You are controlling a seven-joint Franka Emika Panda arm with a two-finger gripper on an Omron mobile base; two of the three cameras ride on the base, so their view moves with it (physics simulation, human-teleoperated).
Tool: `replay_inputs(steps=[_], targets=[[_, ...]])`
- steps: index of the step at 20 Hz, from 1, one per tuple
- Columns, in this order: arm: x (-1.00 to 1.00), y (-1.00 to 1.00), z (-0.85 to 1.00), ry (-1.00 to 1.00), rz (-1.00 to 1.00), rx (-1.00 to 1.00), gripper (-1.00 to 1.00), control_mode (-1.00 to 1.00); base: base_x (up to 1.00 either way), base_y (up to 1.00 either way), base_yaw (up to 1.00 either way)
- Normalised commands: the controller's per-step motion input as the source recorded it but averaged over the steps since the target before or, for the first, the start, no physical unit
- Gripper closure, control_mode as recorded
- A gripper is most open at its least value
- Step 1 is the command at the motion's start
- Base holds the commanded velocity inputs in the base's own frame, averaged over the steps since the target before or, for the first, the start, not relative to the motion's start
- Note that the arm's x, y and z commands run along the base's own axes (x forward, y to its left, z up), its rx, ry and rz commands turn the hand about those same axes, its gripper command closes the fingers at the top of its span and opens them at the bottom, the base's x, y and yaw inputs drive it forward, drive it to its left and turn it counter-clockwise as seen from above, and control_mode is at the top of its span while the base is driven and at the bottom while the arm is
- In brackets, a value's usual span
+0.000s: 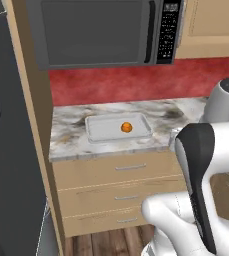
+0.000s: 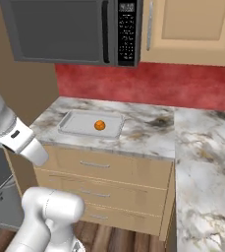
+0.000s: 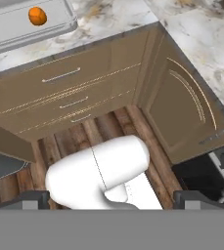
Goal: Pick the tangerine and orange from the fridge and place them inside the tupperware on the counter.
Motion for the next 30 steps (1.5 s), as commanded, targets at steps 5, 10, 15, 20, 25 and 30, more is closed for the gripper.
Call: replay_inputs(steps=[5, 10, 15, 20, 25, 30], targets=[[0.00, 0.00, 0.00, 0.00, 0.00, 0.00, -1.00, 1.00, -1.00, 0.00, -0.02], [0.00, 0.00, 0.00, 0.00, 0.00, 0.00, -1.00, 1.00, -1.00, 0.05, 0.00], [0.00, 0.00, 0.00, 0.00, 0.00, 0.00, -1.00, 1.00, -0.93, 0.22, 0.00], [0.00, 0.00, 0.00, 0.00, 0.00, 0.00, -1.00, 1.00, -0.65, 0.48, 0.02], [0.00, 0.00, 0.00, 0.00, 0.00, 0.00, -1.00, 1.00, -0.35, 0.70, 0.15], [0.00, 0.00, 0.00, 0.00, 0.00, 0.00, -1.00, 1.00, -0.16, 0.82, 0.19]])
